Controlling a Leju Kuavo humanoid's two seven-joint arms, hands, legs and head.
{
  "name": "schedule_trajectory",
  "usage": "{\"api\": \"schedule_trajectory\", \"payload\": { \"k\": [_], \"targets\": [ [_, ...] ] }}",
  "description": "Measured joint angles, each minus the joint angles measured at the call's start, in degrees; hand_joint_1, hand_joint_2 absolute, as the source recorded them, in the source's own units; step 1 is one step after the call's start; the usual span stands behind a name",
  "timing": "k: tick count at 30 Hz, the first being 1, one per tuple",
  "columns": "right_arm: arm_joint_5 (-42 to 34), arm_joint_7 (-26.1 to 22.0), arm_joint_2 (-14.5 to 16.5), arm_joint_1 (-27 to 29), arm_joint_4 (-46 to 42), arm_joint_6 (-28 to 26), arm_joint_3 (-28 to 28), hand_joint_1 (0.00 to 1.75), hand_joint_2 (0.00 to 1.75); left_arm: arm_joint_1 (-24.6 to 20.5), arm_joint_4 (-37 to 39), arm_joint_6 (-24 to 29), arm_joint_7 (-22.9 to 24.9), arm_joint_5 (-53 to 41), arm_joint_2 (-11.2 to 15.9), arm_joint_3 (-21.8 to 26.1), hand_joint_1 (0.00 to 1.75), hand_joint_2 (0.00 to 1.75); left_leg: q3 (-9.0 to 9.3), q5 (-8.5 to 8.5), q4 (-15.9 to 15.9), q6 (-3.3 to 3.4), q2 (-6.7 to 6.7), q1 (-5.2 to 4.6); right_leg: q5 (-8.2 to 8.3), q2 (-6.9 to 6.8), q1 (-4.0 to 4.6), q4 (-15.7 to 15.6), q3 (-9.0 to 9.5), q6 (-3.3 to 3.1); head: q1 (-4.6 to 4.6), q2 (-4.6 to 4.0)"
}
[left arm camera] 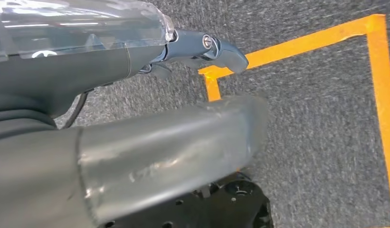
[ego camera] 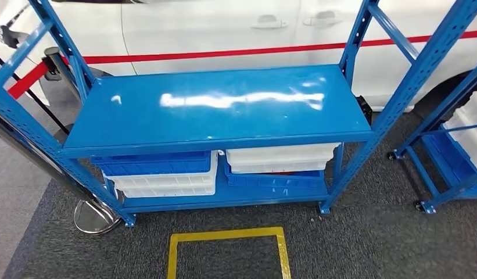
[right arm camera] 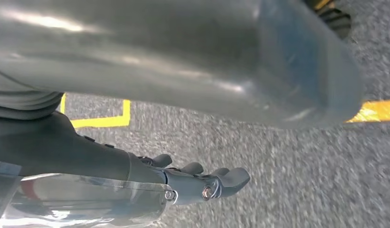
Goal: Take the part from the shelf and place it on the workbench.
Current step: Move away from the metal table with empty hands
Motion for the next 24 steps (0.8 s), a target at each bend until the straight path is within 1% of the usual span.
{"api": "schedule_trajectory", "payload": {
  "k": [1, 2, 3, 4, 5, 6, 7, 8, 9, 10, 11, 12, 13, 14, 15, 16, 17, 18, 19, 20, 21, 22, 23, 24],
  "targets": [
    [0.0, 0.0, 0.0, 0.0, 0.0, 0.0, 0.0, 0.00, 0.00, -0.1, 0.0, 0.1, 0.0, 0.0, 0.0, 0.0, 0.00, 0.00, -1.62, -1.95, 3.0, -0.37, 0.11, 0.19, -0.09, -0.04, 0.00, 0.0, -0.03, -0.07, -0.15, 0.01],
    [0.0, 0.0, 0.0, -0.1, 0.0, 0.0, -0.1, 0.00, 0.00, 0.0, 0.0, 0.1, 0.0, 0.0, 0.0, 0.1, 0.00, 0.00, -3.24, -3.27, 5.8, -0.71, 0.14, 0.38, -0.17, -0.07, 0.01, 0.0, -0.08, -0.04, -0.13, 0.00],
    [0.0, 0.0, 0.0, -0.1, 0.0, 0.1, -0.2, 0.00, 0.00, 0.0, -0.1, 0.2, 0.0, -0.1, 0.0, 0.1, 0.00, 0.00, -4.34, -3.57, 7.4, -0.91, 0.17, 0.55, -0.27, -0.06, 0.00, 0.1, -0.09, 0.03, -0.15, 0.01],
    [0.0, 0.0, 0.1, -0.1, 0.0, 0.1, -0.2, 0.00, 0.00, 0.1, -0.1, 0.3, 0.0, -0.1, 0.0, 0.2, 0.00, 0.00, -4.63, -2.66, 7.1, -1.03, 0.20, 0.70, -0.39, -0.05, -0.02, 0.1, -0.02, 0.14, -0.15, 0.00],
    [0.0, 0.1, 0.2, -0.1, 0.0, 0.2, -0.3, 0.00, 0.00, 0.2, -0.1, 0.3, 0.0, -0.1, 0.0, 0.2, 0.00, 0.00, -3.99, -0.62, 4.7, -1.07, 0.22, 0.84, -0.54, -0.04, -0.06, 0.1, 0.15, 0.28, -0.15, 0.00],
    [0.0, 0.1, 0.3, -0.1, 0.0, 0.2, -0.3, 0.00, 0.44, 0.3, -0.1, 0.3, 0.1, -0.1, 0.0, 0.2, 0.00, 0.00, -2.75, 1.92, 0.9, -0.99, 0.26, 0.94, -0.71, -0.05, -0.09, 0.1, 0.37, 0.45, -0.16, 0.01],
    [0.1, 0.1, 0.4, -0.2, 0.0, 0.2, -0.3, 0.00, 0.87, 0.3, -0.1, 0.4, 0.1, -0.2, 0.0, 0.2, 0.00, 0.00, -1.68, 3.55, -2.4, -0.86, 0.30, 0.92, -0.84, -0.07, -0.11, 0.1, 0.58, 0.65, -0.11, 0.01],
    [0.1, 0.1, 0.4, -0.2, 0.0, 0.2, -0.4, 0.00, 1.31, 0.3, -0.1, 0.4, 0.1, -0.2, 0.0, 0.2, 0.00, 0.00, -0.96, 4.21, -4.9, -0.60, 0.37, 0.79, -0.95, -0.08, -0.11, 0.1, 0.66, 0.92, -0.12, 0.01],
    [0.2, 0.1, 0.5, -0.3, 0.0, 0.2, -0.4, 0.00, 1.75, 0.3, -0.1, 0.4, 0.2, -0.2, 0.0, 0.3, 0.00, 0.00, -0.71, 4.49, -6.1, -0.22, 0.43, 0.63, -1.06, -0.08, -0.08, 0.1, 0.65, 1.24, -0.07, 0.01],
    [0.2, 0.1, 0.5, -0.4, 0.0, 0.2, -0.4, 0.00, 1.75, 0.4, -0.1, 0.4, 0.3, -0.3, 0.0, 0.3, 0.00, 0.00, -0.80, 4.24, -6.1, 0.19, 0.47, 0.44, -1.16, -0.06, -0.06, 0.0, 0.68, 1.59, -0.04, 0.01],
    [0.3, 0.1, 0.6, -0.5, 0.0, 0.2, -0.4, 0.00, 1.75, 0.4, -0.2, 0.4, 0.3, -0.3, 0.0, 0.3, 0.00, 0.00, -0.73, 4.56, -6.3, 0.69, 0.49, 0.38, -1.30, -0.03, 0.01, -0.1, 0.73, 1.98, -0.06, 0.01],
    [0.4, 0.1, 0.6, -0.5, 0.0, 0.2, -0.5, 0.00, 1.75, 0.5, -0.2, 0.5, 0.4, -0.5, 0.0, 0.3, 0.00, 0.00, -0.48, 5.24, -6.6, 1.18, 0.53, 0.50, -1.52, -0.05, -0.01, 0.0, 0.87, 2.32, -0.02, 0.01],
    [0.4, 0.1, 0.7, -0.6, 0.0, 0.1, -0.5, 0.00, 1.75, 0.5, -0.3, 0.5, 0.5, -0.6, -0.1, 0.3, 0.00, 0.00, -0.22, 5.47, -6.9, 1.63, 0.55, 0.62, -2.05, -0.07, -0.02, 0.6, 0.74, 2.59, 0.03, 0.01],
    [0.4, 0.2, 0.7, -0.7, -0.1, 0.1, -0.6, 0.00, 1.75, 0.4, -0.3, 0.5, 0.5, -0.7, -0.1, 0.3, 0.00, 0.00, 0.01, 5.65, -7.2, 2.05, 0.60, 0.76, -3.04, -0.08, -0.01, 2.3, 0.00, 2.78, 0.15, 0.01],
    [0.5, 0.4, 0.7, -0.8, 0.0, 0.0, -0.7, 0.00, 1.75, 0.3, -0.3, 0.5, 0.5, -0.8, -0.2, 0.3, 0.00, 0.00, 0.19, 5.73, -7.4, 2.41, 0.68, 0.83, -4.49, -0.09, -0.10, 5.1, -1.46, 2.95, 0.29, 0.01],
    [0.5, 0.7, 0.7, -0.9, 0.0, -0.1, -0.8, 0.00, 1.75, 0.3, -0.3, 0.5, 0.6, -0.9, -0.2, 0.4, 0.00, 0.00, 0.23, 5.66, -7.5, 2.70, 0.71, 0.79, -6.12, -0.09, -0.13, 8.8, -3.58, 3.13, 0.40, 0.01],
    [0.5, 1.0, 0.8, -1.0, 0.0, -0.2, -1.0, 0.00, 1.75, 0.3, -0.4, 0.5, 0.6, -1.0, -0.2, 0.4, 0.00, 0.00, 0.27, 5.55, -7.5, 2.89, 0.75, 0.74, -7.31, -0.08, -0.24, 12.4, -5.80, 3.38, 0.48, 0.01],
    [0.5, 1.2, 0.8, -1.0, 0.1, -0.4, -1.2, 0.00, 1.75, 0.3, -0.4, 0.5, 0.7, -1.1, -0.2, 0.5, 0.00, 0.00, 0.40, 5.39, -7.4, 3.02, 0.76, 0.70, -7.56, -0.09, -0.42, 15.0, -7.56, 3.67, 0.49, 0.01],
    [0.5, 1.2, 0.8, -1.0, 0.1, -0.7, -1.4, 0.00, 1.75, 0.3, -0.4, 0.5, 0.8, -1.2, -0.2, 0.6, 0.00, 0.00, 0.61, 5.19, -7.4, 3.06, 0.72, 0.70, -6.65, -0.11, -0.63, 15.5, -8.42, 3.95, 0.49, 0.01],
    [0.4, 1.2, 0.8, -1.0, 0.1, -1.0, -1.6, 0.00, 1.75, 0.3, -0.4, 0.5, 0.9, -1.3, -0.2, 0.7, 0.00, 0.00, 0.97, 4.93, -7.4, 3.00, 0.65, 0.73, -4.55, -0.16, -0.89, 13.8, -8.11, 4.21, 0.51, 0.01],
    [0.4, 1.1, 0.7, -1.1, 0.1, -1.2, -1.7, 0.00, 1.75, 0.3, -0.4, 0.5, 1.0, -1.3, -0.2, 0.8, 0.00, 0.00, 1.42, 4.60, -7.4, 2.85, 0.58, 0.77, -1.82, -0.25, -1.16, 10.3, -6.92, 4.46, 0.53, 0.01],
    [0.4, 1.1, 0.7, -1.1, 0.1, -1.4, -1.9, 0.00, 1.75, 0.3, -0.4, 0.5, 1.2, -1.5, -0.2, 1.0, 0.00, 0.00, 1.73, 4.20, -7.3, 2.62, 0.53, 0.71, 0.28, -0.32, -1.36, 6.5, -5.44, 4.69, 0.61, 0.01],
    [0.4, 1.0, 0.7, -1.2, 0.2, -1.5, -2.1, 0.00, 1.31, 0.2, -0.4, 0.5, 1.2, -1.6, -0.2, 1.2, 0.00, 0.00, 1.92, 3.75, -7.1, 2.32, 0.49, 0.56, 1.70, -0.37, -1.47, 3.3, -4.12, 4.74, 0.69, 0.01],
    [0.4, 1.0, 0.7, -1.3, 0.2, -1.6, -2.3, 0.00, 0.87, 0.2, -0.4, 0.5, 1.3, -1.7, -0.2, 1.4, 0.00, 0.00, 1.97, 3.40, -6.9, 2.07, 0.50, 0.36, 2.20, -0.39, -1.51, 1.4, -3.35, 4.65, 0.74, 0.01]
  ]
}}
